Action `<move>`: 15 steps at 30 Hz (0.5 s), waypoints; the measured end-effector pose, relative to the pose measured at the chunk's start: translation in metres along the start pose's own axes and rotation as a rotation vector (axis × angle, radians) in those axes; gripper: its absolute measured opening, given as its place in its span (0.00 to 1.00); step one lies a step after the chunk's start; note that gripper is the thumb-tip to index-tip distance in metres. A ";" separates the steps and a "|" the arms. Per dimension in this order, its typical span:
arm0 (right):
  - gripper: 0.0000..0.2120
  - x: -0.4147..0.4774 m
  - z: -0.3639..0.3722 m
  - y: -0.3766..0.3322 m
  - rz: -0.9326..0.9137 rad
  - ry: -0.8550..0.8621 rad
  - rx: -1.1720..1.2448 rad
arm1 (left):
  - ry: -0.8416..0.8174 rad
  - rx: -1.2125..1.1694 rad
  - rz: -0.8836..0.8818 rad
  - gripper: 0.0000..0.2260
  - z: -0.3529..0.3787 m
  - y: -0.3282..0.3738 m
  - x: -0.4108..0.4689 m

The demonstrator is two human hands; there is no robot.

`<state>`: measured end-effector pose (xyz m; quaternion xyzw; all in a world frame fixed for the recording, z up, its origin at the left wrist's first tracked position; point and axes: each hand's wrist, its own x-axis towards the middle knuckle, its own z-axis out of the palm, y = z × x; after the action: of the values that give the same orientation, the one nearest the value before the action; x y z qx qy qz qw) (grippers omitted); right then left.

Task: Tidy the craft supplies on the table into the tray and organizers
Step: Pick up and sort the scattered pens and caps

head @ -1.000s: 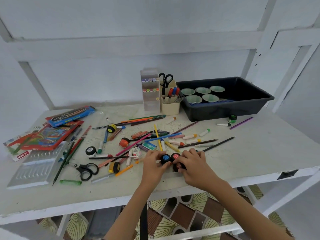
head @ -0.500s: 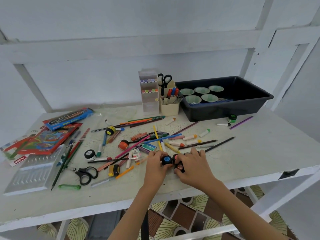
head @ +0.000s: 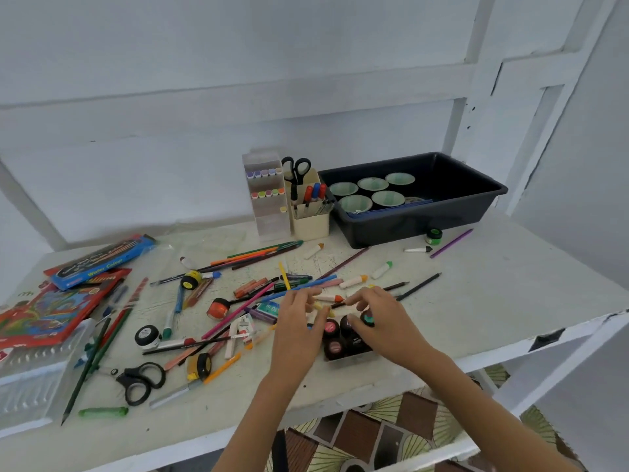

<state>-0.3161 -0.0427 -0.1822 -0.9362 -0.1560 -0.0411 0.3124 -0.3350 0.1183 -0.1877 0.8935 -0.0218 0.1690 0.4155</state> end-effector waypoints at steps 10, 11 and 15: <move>0.05 0.060 -0.083 0.137 0.376 0.245 0.203 | -0.148 -0.139 0.029 0.08 0.055 0.042 0.069; 0.05 0.069 -0.089 0.152 0.415 0.266 0.199 | -0.160 -0.138 0.019 0.08 0.062 0.042 0.076; 0.10 0.111 -0.100 0.197 0.497 0.297 0.172 | -0.219 -0.121 -0.063 0.09 0.079 0.037 0.095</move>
<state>-0.1466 -0.2221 -0.1953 -0.8995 0.1226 -0.0864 0.4105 -0.2292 0.0446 -0.1777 0.8801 -0.0492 0.0555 0.4689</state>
